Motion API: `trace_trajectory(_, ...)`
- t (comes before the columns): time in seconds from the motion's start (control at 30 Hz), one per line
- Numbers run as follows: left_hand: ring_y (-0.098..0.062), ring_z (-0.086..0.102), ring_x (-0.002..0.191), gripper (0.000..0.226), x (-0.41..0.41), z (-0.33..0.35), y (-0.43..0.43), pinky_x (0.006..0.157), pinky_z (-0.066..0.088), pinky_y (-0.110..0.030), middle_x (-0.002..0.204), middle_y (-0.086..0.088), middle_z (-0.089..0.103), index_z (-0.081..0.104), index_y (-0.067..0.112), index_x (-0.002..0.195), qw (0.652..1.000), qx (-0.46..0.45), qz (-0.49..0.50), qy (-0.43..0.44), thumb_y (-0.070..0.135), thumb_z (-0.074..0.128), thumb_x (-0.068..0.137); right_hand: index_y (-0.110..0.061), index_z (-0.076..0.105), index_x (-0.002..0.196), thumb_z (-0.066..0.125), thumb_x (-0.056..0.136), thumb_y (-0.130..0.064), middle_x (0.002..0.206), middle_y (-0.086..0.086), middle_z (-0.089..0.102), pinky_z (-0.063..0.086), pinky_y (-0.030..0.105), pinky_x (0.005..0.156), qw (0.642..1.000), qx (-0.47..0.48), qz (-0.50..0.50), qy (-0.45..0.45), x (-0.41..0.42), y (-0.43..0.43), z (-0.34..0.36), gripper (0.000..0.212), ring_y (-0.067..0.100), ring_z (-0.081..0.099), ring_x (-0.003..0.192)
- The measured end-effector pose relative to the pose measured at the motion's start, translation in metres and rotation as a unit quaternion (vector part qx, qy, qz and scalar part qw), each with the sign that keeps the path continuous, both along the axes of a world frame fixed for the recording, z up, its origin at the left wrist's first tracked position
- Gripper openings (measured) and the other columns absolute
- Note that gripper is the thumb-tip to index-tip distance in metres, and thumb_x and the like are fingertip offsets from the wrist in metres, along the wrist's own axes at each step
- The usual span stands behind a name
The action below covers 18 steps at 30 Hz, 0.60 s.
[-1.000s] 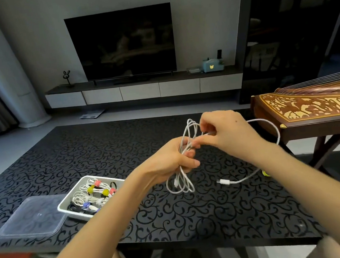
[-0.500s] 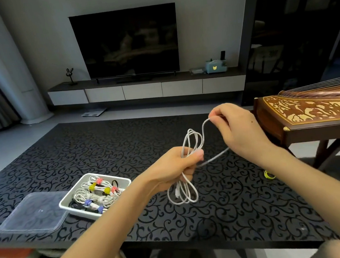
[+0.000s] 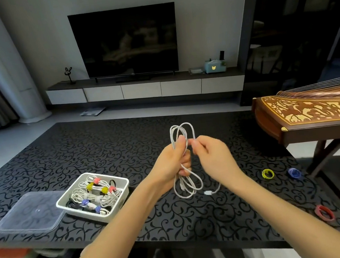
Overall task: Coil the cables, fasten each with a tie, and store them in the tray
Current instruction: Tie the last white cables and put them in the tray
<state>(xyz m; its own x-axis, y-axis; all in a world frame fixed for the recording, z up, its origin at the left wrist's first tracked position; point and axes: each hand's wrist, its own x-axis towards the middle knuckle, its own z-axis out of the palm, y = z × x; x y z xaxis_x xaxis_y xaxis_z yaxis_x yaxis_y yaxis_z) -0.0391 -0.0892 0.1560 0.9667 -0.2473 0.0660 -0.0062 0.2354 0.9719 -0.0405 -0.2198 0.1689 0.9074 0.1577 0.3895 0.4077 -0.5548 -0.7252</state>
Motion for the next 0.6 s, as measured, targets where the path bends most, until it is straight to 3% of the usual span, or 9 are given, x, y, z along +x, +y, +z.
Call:
trace_trajectory(0.1,-0.007,0.029,0.042,0.046,-0.003,0.001,-0.004,0.039,0.025,-0.019,0.050,0.005,0.033,0.053,0.021,0.057,0.998,0.050,0.019,-0.014,0.058,0.048,0.083,-0.021,0.048,0.067,0.041,0.098,-0.019,0.064,-0.005,0.052,0.032,0.033,0.054,0.998,-0.065,0.000,-0.002,-0.005,0.009,0.000,0.032,0.013,0.047,0.060)
trace_trajectory(0.17,-0.005,0.032,0.039,0.047,-0.002,0.003,-0.006,0.037,0.024,-0.018,0.048,0.006,0.039,0.053,0.025,0.051,0.996,0.077,0.049,-0.010,0.057,0.051,0.086,-0.018,0.057,0.077,0.039,0.096,-0.017,0.068,-0.004,0.054,0.030,0.031,0.052,0.993,-0.118,-0.010,-0.002,-0.004,0.011,0.002,0.026,0.016,0.049,0.062)
trace_trajectory(0.3,-0.006,0.035,0.042,0.051,0.001,0.001,-0.006,0.039,0.027,-0.018,0.051,0.005,0.043,0.053,0.027,0.048,0.991,0.101,0.085,0.003,0.052,0.049,0.093,-0.016,0.064,0.092,0.041,0.097,-0.020,0.062,-0.009,0.050,0.027,0.024,0.049,0.990,-0.142,0.009,-0.012,-0.004,0.008,0.001,0.024,0.010,0.046,0.056)
trace_trajectory(0.4,-0.007,0.049,0.046,0.046,0.008,-0.005,-0.006,0.043,0.039,-0.019,0.050,0.007,0.052,0.060,0.026,0.060,0.982,0.117,0.148,-0.022,0.047,0.044,0.096,-0.015,0.060,0.091,0.040,0.100,-0.024,0.068,-0.003,0.054,0.035,0.032,0.056,0.991,-0.125,0.047,0.014,-0.007,0.005,-0.004,0.024,0.015,0.049,0.059)
trace_trajectory(0.47,-0.008,0.057,0.054,0.041,0.015,-0.001,-0.002,0.054,0.049,-0.023,0.054,0.005,0.054,0.057,0.017,0.069,0.977,0.041,0.208,-0.005,0.042,0.042,0.098,-0.016,0.061,0.095,0.041,0.100,-0.022,0.069,-0.002,0.056,0.040,0.036,0.059,0.993,-0.087,0.073,0.044,-0.009,-0.003,-0.012,0.022,0.017,0.051,0.061)
trace_trajectory(0.53,-0.016,0.065,0.068,0.041,0.025,0.006,0.007,0.074,0.056,-0.033,0.066,-0.003,0.061,0.048,0.012,0.070,0.961,-0.138,0.236,0.049,0.036,0.038,0.101,-0.024,0.060,0.103,0.042,0.100,-0.020,0.064,-0.006,0.056,0.041,0.031,0.056,0.993,-0.054,0.079,0.065,-0.012,-0.015,-0.022,0.019,0.010,0.050,0.054)
trace_trajectory(0.6,-0.022,0.069,0.066,0.045,0.032,0.014,0.016,0.075,0.056,-0.038,0.064,-0.007,0.066,0.041,0.010,0.067,0.937,-0.261,0.222,0.063,0.036,0.031,0.103,-0.029,0.062,0.101,0.043,0.100,-0.019,0.055,-0.007,0.054,0.038,0.027,0.053,0.994,-0.018,0.079,0.074,-0.018,-0.024,-0.035,0.021,0.003,0.046,0.046)
